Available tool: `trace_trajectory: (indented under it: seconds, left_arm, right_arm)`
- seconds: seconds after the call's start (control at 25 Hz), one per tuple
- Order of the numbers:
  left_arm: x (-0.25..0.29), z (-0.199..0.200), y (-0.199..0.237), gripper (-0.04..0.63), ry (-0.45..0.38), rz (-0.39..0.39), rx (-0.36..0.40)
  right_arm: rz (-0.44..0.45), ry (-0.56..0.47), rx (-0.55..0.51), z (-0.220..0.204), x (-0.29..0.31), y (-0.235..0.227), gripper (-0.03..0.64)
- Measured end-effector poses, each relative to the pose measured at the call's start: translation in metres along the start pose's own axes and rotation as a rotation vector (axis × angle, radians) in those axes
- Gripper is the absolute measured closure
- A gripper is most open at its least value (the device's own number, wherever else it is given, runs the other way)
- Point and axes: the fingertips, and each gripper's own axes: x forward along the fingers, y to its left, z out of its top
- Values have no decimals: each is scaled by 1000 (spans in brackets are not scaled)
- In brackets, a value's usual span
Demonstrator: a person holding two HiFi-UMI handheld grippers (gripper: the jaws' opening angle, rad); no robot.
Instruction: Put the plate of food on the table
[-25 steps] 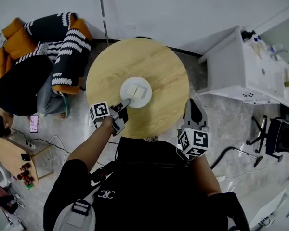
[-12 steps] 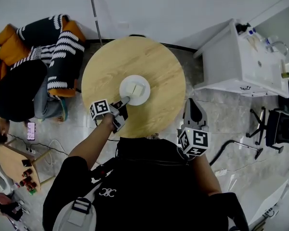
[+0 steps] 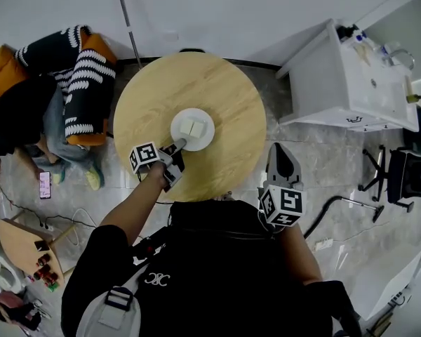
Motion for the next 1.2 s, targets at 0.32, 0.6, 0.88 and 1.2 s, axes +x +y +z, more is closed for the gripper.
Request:
trace_trajectory:
  seconds: [0.32, 0.6, 0.88, 1.2]
  left_arm:
    - [4, 0, 13, 577, 7, 81, -2]
    - [4, -1, 19, 575, 6, 123, -90]
    - [2, 5, 20, 572, 30, 271, -40]
    - [5, 1, 12, 461, 63, 465, 129]
  right_arm:
    - [-35, 7, 12, -1, 0, -5, 609]
    - [-29, 10, 14, -1, 2, -2, 610]
    - [2, -3, 6, 4, 6, 9, 609]
    - [3, 0, 7, 3, 8, 2, 609]
